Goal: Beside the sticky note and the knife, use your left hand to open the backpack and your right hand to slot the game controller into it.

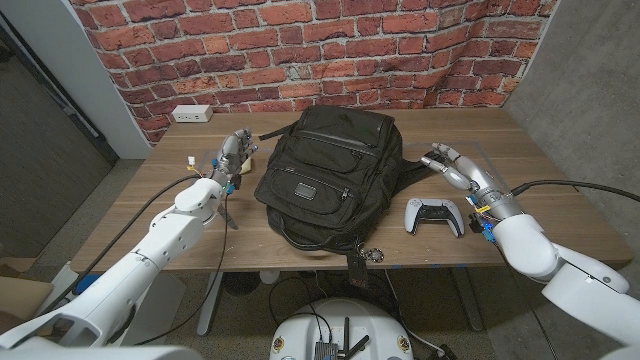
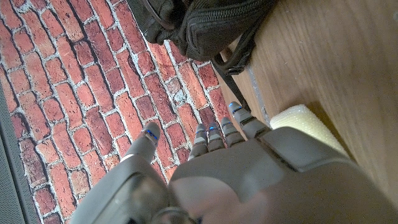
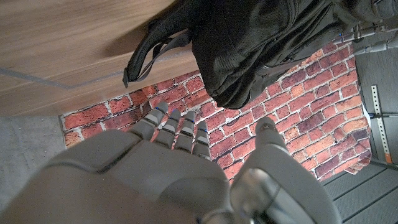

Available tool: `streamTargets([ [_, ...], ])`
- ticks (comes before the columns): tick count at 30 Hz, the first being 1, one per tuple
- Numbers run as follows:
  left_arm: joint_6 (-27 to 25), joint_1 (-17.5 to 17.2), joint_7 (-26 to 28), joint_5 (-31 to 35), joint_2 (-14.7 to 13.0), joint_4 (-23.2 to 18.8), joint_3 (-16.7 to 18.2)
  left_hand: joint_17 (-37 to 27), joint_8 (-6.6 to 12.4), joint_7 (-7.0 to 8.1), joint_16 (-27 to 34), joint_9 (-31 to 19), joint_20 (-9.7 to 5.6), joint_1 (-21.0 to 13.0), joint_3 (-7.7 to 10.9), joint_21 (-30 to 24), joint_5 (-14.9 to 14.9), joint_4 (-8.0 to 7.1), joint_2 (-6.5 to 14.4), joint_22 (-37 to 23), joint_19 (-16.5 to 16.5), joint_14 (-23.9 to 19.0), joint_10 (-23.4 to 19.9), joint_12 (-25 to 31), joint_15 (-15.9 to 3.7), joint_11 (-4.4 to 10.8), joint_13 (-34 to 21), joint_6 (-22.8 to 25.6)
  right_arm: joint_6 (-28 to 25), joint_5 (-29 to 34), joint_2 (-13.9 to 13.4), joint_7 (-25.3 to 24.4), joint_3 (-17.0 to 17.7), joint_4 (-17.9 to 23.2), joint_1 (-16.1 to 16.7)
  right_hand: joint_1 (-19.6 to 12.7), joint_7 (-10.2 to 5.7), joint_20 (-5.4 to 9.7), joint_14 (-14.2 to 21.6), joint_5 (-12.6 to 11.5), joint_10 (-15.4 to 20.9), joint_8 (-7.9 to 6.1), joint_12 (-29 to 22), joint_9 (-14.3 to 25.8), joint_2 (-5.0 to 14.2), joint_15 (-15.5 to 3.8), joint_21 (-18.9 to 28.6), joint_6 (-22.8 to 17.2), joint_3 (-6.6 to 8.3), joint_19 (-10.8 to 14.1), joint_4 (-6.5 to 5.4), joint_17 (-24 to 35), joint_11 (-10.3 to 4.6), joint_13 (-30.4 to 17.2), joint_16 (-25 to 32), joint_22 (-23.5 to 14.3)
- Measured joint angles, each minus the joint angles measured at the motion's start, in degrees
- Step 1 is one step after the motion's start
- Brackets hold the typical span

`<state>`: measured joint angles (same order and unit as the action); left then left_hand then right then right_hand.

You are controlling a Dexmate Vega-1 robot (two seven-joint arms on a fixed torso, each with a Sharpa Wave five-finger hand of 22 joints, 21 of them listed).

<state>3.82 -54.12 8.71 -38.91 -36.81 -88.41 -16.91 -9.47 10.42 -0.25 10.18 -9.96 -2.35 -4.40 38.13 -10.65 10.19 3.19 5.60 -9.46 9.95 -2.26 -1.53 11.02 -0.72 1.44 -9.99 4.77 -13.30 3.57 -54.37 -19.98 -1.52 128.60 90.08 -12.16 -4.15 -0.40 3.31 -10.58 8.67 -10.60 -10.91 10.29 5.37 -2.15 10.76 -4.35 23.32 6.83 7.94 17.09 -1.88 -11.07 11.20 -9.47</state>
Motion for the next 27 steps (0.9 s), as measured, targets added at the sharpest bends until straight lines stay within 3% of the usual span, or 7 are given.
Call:
streamTargets([
  [16,-0.80,-1.29,1.46,-0.04,-0.28,-1.76,0.18,0.00,0.00,0.12,-0.03,-0.05,0.00,0.00,-0.02,0.00,0.00,-0.02,0.00,0.00,0.00,-0.62,0.00,0.00,0.00,0.00,0.00,0.12,-6.97,4.92,-4.56,6.92,4.01,5.12,3.06,-3.70,-0.03,-0.76,-1.03,-0.95,-2.07,0.00,0.00,-0.01,-0.99,0.41,0.00,2.43,1.33,-0.47,2.27,-1.14,-0.05,-0.27,0.00,0.00],
  [20,-0.99,-1.96,1.83,-0.04,-0.50,-2.58,0.30,0.00,0.00,0.12,-0.03,-0.05,0.00,0.19,-0.02,0.00,0.00,-0.02,0.15,0.00,0.00,-0.62,0.00,0.00,0.00,0.00,0.00,0.12,-9.34,6.64,-5.63,10.68,4.76,6.23,3.33,-5.20,0.14,-1.14,-1.02,-1.67,-2.57,0.00,0.00,0.12,-1.42,0.41,0.00,2.89,1.83,-0.09,2.77,-1.41,-0.17,-0.27,0.00,0.00],
  [27,-1.08,-1.96,2.24,-0.04,-0.50,-2.58,0.30,0.00,0.00,0.12,-0.03,-0.05,0.00,0.55,-0.02,0.00,0.00,-0.02,-0.10,0.00,0.00,-0.61,0.00,0.00,0.00,0.00,0.00,0.12,-9.34,6.64,-7.68,10.68,5.47,7.89,3.51,-7.90,0.30,-1.69,-0.82,-2.78,-2.88,-0.06,0.00,0.26,-2.52,0.62,0.00,3.79,2.61,0.42,3.24,-1.97,-0.47,-0.27,0.28,0.01],
])
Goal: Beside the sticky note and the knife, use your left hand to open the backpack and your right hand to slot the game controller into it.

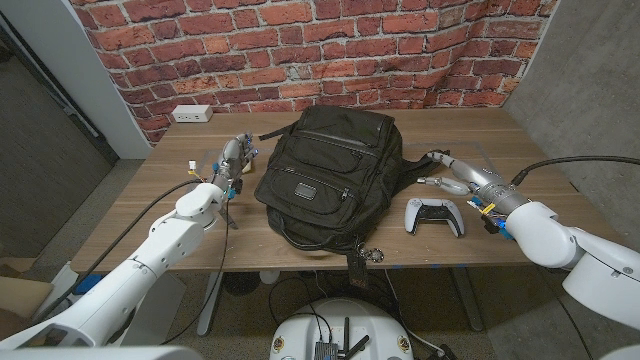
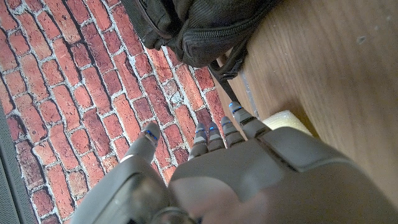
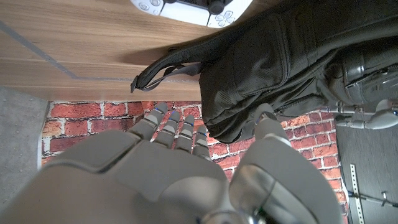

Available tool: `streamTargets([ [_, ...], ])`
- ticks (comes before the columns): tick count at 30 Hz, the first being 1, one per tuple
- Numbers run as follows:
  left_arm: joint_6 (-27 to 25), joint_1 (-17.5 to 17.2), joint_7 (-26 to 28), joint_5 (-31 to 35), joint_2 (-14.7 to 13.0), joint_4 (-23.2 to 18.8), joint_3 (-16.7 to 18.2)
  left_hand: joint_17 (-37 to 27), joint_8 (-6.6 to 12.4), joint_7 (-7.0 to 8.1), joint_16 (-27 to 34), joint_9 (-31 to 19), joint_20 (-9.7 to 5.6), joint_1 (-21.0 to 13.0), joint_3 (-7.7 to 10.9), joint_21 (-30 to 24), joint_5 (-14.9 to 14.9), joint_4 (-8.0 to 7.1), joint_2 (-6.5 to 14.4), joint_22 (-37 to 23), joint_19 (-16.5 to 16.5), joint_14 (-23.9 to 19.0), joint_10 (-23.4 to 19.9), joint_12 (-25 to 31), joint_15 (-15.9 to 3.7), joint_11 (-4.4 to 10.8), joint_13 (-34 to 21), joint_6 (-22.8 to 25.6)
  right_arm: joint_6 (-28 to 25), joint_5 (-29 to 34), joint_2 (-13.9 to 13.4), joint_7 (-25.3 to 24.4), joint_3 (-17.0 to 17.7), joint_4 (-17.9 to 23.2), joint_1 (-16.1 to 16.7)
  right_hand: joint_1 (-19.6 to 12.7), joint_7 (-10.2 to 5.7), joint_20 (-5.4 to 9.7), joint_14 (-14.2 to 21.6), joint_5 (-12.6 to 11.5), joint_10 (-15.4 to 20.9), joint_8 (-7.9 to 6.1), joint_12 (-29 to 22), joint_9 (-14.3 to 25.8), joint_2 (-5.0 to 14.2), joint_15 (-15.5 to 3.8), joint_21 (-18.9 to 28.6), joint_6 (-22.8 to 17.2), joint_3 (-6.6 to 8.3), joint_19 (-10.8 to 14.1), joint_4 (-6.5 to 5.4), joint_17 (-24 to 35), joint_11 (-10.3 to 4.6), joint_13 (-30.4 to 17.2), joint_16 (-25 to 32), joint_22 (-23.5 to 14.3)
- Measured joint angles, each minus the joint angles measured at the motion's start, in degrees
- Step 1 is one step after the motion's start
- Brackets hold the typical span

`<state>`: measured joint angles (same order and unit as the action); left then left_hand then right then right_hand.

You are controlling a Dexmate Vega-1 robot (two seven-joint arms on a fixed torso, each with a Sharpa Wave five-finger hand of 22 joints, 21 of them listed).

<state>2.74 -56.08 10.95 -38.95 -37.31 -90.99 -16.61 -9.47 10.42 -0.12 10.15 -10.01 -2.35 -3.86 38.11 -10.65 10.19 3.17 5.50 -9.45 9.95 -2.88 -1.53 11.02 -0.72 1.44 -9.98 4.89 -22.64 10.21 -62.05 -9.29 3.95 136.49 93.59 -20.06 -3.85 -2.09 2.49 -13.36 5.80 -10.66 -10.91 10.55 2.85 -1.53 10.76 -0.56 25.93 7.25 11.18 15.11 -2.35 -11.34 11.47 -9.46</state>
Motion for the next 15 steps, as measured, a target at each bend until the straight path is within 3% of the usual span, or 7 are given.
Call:
streamTargets([
  [1,-0.01,-0.79,0.05,0.00,-0.15,-0.78,0.16,0.00,0.00,0.00,0.00,0.00,0.00,0.00,0.00,0.00,0.00,0.00,0.00,0.00,0.00,0.00,0.00,0.00,0.00,0.00,0.00,0.00,-3.24,2.43,-0.43,4.46,0.00,0.28,-0.02,-0.64,0.17,-0.40,0.01,-0.13,0.00,-0.17,0.00,0.00,0.01,0.01,0.00,0.17,0.00,0.01,0.00,-0.17,0.00,0.00,0.00,0.00],
  [2,-0.02,-0.91,0.14,0.00,-0.16,-0.93,0.18,0.00,0.00,0.00,0.00,0.00,0.00,0.00,0.01,0.00,0.00,-0.01,0.00,0.00,0.00,0.00,0.00,0.00,0.00,0.00,0.00,0.00,-4.07,3.04,-0.87,5.35,0.00,0.56,-0.07,-0.84,0.19,-0.48,0.00,-0.21,0.00,-0.17,0.00,0.00,-0.20,0.01,0.00,0.19,0.00,-0.09,0.00,-0.23,0.00,0.00,0.00,0.00],
  [15,-0.34,-1.49,0.67,-0.01,-0.23,-1.72,0.28,0.00,0.00,0.00,0.00,0.01,0.00,0.00,0.16,0.00,0.00,-0.17,0.00,0.00,0.00,0.00,-0.31,0.00,0.00,0.31,0.00,0.00,-10.38,6.96,-5.59,11.39,-1.61,3.11,-1.68,-4.53,0.58,-1.22,-1.00,-0.47,-0.55,-0.38,0.00,0.27,-2.36,1.00,0.00,1.66,0.90,0.00,0.01,-0.75,0.55,-0.27,0.00,0.00],
])
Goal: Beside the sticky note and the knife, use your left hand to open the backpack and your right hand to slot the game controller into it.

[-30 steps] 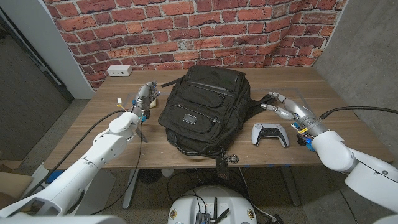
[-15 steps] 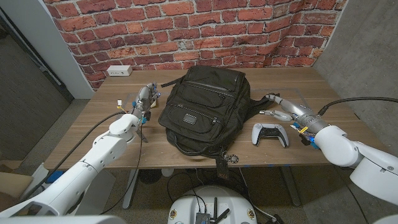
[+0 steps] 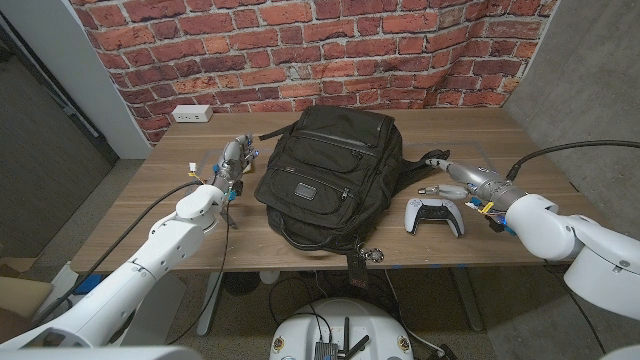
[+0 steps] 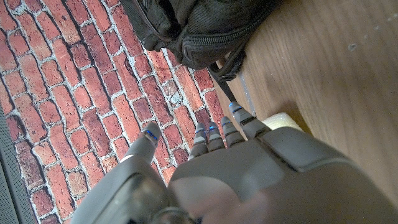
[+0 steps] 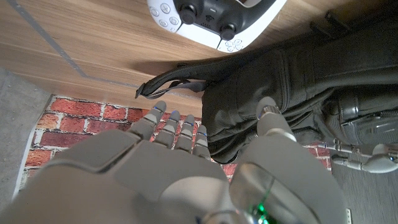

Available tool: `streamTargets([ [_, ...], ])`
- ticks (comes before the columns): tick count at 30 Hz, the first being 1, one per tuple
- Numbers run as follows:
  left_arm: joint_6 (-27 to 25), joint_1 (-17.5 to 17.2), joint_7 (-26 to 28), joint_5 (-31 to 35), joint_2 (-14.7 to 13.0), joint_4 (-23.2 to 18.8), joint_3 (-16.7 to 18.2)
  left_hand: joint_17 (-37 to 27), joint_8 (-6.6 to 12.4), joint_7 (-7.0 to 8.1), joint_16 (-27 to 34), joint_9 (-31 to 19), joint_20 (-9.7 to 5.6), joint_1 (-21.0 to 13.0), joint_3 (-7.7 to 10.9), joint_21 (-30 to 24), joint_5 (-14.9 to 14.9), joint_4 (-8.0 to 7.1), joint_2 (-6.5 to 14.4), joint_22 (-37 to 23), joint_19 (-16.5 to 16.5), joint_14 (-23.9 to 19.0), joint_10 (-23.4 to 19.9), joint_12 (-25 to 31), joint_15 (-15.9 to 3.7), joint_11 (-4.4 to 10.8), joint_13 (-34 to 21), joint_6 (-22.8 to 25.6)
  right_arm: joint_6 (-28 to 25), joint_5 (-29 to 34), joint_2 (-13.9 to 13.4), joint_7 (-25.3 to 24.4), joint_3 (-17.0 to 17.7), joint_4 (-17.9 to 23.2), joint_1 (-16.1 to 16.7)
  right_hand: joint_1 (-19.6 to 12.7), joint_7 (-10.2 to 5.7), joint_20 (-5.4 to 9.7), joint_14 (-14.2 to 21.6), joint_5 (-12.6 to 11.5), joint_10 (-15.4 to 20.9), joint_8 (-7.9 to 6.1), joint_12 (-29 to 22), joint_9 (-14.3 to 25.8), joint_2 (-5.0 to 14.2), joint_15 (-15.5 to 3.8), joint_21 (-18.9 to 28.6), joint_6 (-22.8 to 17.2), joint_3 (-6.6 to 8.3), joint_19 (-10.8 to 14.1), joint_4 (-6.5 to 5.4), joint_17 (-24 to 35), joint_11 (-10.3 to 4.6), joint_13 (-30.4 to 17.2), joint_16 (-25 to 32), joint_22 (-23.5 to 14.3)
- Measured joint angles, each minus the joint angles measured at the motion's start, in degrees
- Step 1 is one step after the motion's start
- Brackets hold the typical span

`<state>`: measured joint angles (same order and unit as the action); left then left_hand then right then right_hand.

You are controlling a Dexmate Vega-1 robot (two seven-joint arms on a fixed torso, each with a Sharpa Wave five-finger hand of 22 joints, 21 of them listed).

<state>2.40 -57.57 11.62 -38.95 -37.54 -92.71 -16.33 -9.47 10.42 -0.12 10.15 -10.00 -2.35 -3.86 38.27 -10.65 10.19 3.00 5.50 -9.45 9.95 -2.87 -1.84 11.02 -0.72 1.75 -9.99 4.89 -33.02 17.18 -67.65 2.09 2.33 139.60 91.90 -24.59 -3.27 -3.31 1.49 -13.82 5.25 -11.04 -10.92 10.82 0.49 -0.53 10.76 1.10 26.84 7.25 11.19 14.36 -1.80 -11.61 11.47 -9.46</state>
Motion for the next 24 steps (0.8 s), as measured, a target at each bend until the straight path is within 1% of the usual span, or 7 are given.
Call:
streamTargets([
  [2,-0.12,-0.03,0.07,0.00,-0.03,-0.09,0.00,0.00,0.00,0.00,0.00,0.00,0.00,0.00,0.00,0.00,0.00,0.00,0.00,0.00,0.00,0.00,0.00,0.00,0.00,0.00,0.00,0.00,-0.81,0.37,-1.14,0.73,-0.83,0.40,-0.70,-0.72,-0.12,-0.41,-0.23,-0.18,-0.57,0.00,0.00,0.00,-0.57,0.23,0.00,0.74,0.21,-0.01,-0.17,-0.19,-0.09,0.00,0.00,0.00],
  [9,-0.43,-0.06,0.23,-0.03,-0.13,-0.37,0.03,0.00,0.00,0.00,0.00,0.00,0.00,0.00,0.09,0.00,0.00,-0.10,0.00,0.00,0.00,0.00,0.00,0.00,0.00,0.00,0.00,0.00,-5.05,1.30,-4.12,4.10,-3.04,1.33,-2.68,-3.76,-0.21,-1.62,-1.42,-0.18,-2.65,0.00,0.00,0.00,-2.25,2.02,0.00,3.25,0.68,-0.60,-0.17,-0.54,0.77,-0.27,0.00,0.00],
  [12,-0.59,-0.06,0.32,-0.06,-0.13,-0.39,0.04,0.00,0.00,0.00,0.00,0.00,0.00,0.00,0.15,0.00,0.00,-0.15,0.00,0.00,0.00,0.00,0.00,0.00,0.00,0.00,0.00,0.00,-6.14,1.30,-5.71,5.12,-4.28,1.70,-3.86,-4.47,-0.26,-1.80,-1.77,-0.17,-2.97,0.16,0.00,0.00,-2.37,2.37,0.00,3.97,0.92,-0.79,-0.40,-0.54,0.92,-0.27,0.00,0.00],
  [15,-0.66,-0.06,0.40,-0.09,-0.12,-0.40,0.04,0.00,0.00,0.00,0.00,0.00,0.00,0.00,0.15,0.00,0.00,-0.15,0.00,0.00,0.00,0.00,0.00,0.00,0.00,0.00,0.00,0.00,-7.28,1.06,-6.97,5.90,-5.30,1.93,-4.93,-5.15,-0.39,-1.92,-2.41,-0.17,-3.86,0.24,0.00,0.00,-3.04,3.02,0.00,4.67,1.13,-0.91,-0.19,-0.54,1.19,-0.53,-0.09,0.00],
  [18,-0.81,-0.06,0.45,-0.11,-0.09,-0.40,0.04,0.00,0.00,0.00,0.00,0.01,0.00,0.00,0.15,0.00,0.00,-0.15,0.00,0.00,0.00,0.00,0.00,0.00,0.00,0.00,0.00,0.00,-8.07,0.66,-8.56,6.52,-6.93,2.20,-6.59,-6.22,-0.39,-2.29,-2.93,-0.08,-4.64,0.24,0.00,0.00,-3.20,3.46,0.00,5.28,1.23,-1.28,-0.29,-0.80,1.37,-0.53,-0.28,0.00],
  [19,-0.87,-0.05,0.48,-0.11,-0.05,-0.40,0.03,0.00,0.00,0.00,0.00,0.01,0.00,0.00,0.15,0.00,0.00,-0.15,0.00,0.00,0.00,0.00,0.00,0.00,0.00,0.00,0.00,0.00,-8.68,0.29,-8.95,7.00,-7.38,2.26,-7.08,-6.66,-0.18,-2.33,-3.32,0.10,-4.91,0.24,0.00,-0.01,-3.65,3.52,0.00,5.49,1.36,-1.32,-0.43,-0.80,1.63,-0.53,-0.28,0.00],
  [24,-1.10,0.10,0.55,-0.16,0.03,-0.39,-0.07,0.00,0.00,0.00,0.00,0.01,0.00,0.00,0.32,0.00,0.00,0.02,0.00,0.00,0.00,0.00,0.01,0.00,0.00,0.00,0.00,0.00,-10.10,-0.67,-11.07,8.20,-10.45,2.57,-10.40,-7.62,-0.50,-2.95,-4.15,0.10,-5.71,0.23,0.00,0.26,-4.02,3.73,0.00,6.61,1.37,-1.32,-0.43,-0.80,1.61,-0.80,-0.28,0.00],
])
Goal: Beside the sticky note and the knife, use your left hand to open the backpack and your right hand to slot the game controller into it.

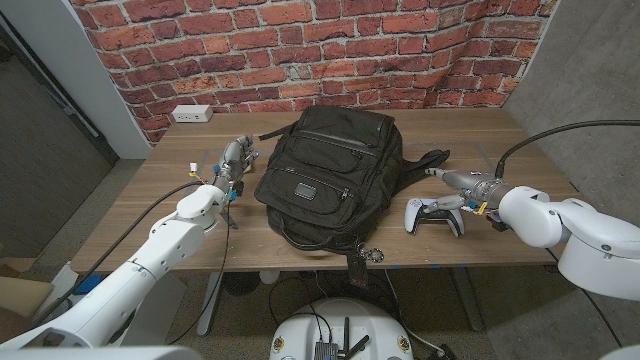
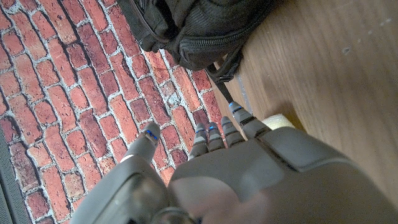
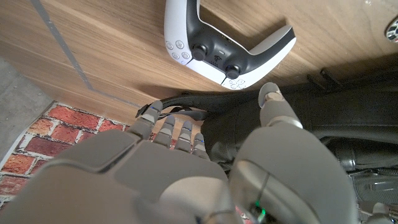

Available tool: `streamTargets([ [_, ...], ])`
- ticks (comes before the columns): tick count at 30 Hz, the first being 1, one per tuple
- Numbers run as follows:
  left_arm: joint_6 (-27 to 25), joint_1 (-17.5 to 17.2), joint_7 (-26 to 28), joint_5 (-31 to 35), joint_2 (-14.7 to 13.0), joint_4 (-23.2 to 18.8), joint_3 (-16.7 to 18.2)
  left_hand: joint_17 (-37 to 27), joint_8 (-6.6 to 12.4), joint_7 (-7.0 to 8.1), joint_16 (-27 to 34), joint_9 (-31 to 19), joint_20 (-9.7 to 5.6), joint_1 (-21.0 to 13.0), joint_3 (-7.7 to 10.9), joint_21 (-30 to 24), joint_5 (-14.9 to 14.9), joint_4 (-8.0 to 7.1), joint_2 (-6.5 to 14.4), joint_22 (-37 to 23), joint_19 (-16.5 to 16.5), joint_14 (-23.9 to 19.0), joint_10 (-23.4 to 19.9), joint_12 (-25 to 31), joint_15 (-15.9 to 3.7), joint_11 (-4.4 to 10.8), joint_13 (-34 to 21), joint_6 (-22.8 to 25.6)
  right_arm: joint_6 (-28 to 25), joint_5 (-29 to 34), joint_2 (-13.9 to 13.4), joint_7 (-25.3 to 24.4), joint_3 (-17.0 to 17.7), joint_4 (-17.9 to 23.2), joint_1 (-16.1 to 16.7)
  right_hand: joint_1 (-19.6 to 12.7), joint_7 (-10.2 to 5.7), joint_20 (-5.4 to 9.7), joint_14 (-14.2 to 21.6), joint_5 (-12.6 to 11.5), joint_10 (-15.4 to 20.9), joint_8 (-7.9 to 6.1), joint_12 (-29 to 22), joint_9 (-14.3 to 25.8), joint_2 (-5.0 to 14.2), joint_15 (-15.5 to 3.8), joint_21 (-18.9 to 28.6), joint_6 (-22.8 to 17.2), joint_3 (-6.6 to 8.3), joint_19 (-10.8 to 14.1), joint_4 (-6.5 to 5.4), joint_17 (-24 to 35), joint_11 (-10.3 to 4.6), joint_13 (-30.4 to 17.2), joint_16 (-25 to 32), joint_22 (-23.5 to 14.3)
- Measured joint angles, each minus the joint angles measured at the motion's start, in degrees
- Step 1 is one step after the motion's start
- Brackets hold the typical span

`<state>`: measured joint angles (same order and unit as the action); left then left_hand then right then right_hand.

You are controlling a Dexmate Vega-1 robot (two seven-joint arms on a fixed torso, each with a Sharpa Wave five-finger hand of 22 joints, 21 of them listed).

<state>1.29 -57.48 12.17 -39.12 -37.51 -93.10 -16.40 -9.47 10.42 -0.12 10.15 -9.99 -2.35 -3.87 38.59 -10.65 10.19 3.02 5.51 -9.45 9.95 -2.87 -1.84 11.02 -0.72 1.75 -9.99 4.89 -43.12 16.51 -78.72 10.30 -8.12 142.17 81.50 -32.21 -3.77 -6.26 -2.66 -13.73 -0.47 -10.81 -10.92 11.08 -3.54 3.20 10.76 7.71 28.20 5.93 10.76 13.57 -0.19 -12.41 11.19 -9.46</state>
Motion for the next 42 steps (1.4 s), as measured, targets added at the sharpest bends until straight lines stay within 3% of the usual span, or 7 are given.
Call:
streamTargets([
  [11,-0.63,0.11,0.06,-0.17,0.02,0.04,-0.13,0.00,0.00,0.00,0.00,0.00,0.00,0.00,0.08,0.00,0.00,0.08,0.00,0.00,0.00,-0.31,0.00,0.00,-0.31,0.00,0.00,0.00,-1.11,-1.16,-3.25,1.57,-7.47,0.13,-8.54,-1.70,-0.20,-0.92,-1.89,0.44,-2.61,0.00,0.18,0.00,-0.93,1.27,0.00,1.85,0.23,-0.92,-0.23,0.00,0.56,0.00,0.00,0.00],
  [12,-0.68,0.11,0.06,-0.19,0.02,0.04,-0.13,0.00,0.00,0.00,0.00,0.00,0.00,0.00,0.08,0.00,0.00,0.08,0.00,0.00,0.00,-0.44,0.00,0.00,-0.17,0.00,0.00,0.00,-1.11,-1.16,-3.40,1.57,-8.06,0.13,-9.26,-1.82,-0.20,-0.91,-2.08,0.44,-2.79,-0.01,0.18,0.00,-1.04,1.43,0.00,1.84,0.23,-0.92,-0.23,0.00,0.74,-0.09,0.00,0.00],
  [13,-0.73,0.30,0.07,-0.20,0.06,0.12,-0.27,0.00,0.00,0.00,0.00,0.00,0.02,0.00,0.08,0.00,0.00,0.08,0.00,0.00,0.02,-0.55,0.00,0.00,-0.06,0.00,0.00,0.00,-1.94,-1.87,-3.52,4.69,-8.67,0.13,-9.98,-1.82,-0.20,-0.91,-2.14,0.69,-2.96,0.05,0.18,0.00,-1.05,1.48,0.00,1.85,0.23,-0.92,-0.23,0.00,0.91,-0.22,0.00,0.00],
  [21,-1.03,0.35,0.13,-0.30,0.07,0.14,-0.33,0.00,0.00,0.00,0.00,0.01,0.21,0.01,0.25,0.00,0.00,-0.10,-0.01,0.00,0.21,-0.62,-0.30,0.00,0.01,-0.30,0.00,0.00,-2.21,-1.70,-3.79,6.48,-13.69,-0.09,-15.88,-2.12,-0.20,-1.43,-2.87,0.88,-3.67,0.05,0.18,0.00,-1.35,2.20,0.00,1.84,0.45,-1.44,-0.45,0.01,1.02,-0.26,0.00,0.00],
  [25,-1.21,0.44,0.21,-0.33,0.16,0.19,-0.46,0.00,0.00,-0.22,0.00,0.00,0.21,0.30,0.32,0.00,0.00,-0.17,-0.30,0.00,0.21,-0.62,-0.30,0.00,0.01,-0.30,0.00,0.22,-2.51,1.09,-3.31,12.11,-16.51,-0.48,-19.10,-2.49,-0.20,-1.44,-3.17,0.87,-3.98,0.05,0.18,0.00,-0.98,2.50,0.00,1.84,0.44,-1.45,-0.45,0.01,1.32,-0.26,0.01,0.00],
  [42,-1.42,0.34,0.83,-0.46,0.42,0.32,-0.56,0.00,0.00,-0.01,0.00,0.01,0.21,0.30,0.31,0.00,0.00,-0.17,-0.30,0.00,0.21,-0.61,-0.30,0.00,0.01,-0.30,0.00,0.60,-0.40,10.50,0.41,22.86,-23.97,-3.20,-27.06,-3.78,-0.50,-2.18,-2.10,1.28,-3.84,0.05,-0.16,-0.01,-1.06,2.52,0.00,2.15,0.71,-1.09,-0.71,0.16,1.45,-0.53,0.73,0.00],
])
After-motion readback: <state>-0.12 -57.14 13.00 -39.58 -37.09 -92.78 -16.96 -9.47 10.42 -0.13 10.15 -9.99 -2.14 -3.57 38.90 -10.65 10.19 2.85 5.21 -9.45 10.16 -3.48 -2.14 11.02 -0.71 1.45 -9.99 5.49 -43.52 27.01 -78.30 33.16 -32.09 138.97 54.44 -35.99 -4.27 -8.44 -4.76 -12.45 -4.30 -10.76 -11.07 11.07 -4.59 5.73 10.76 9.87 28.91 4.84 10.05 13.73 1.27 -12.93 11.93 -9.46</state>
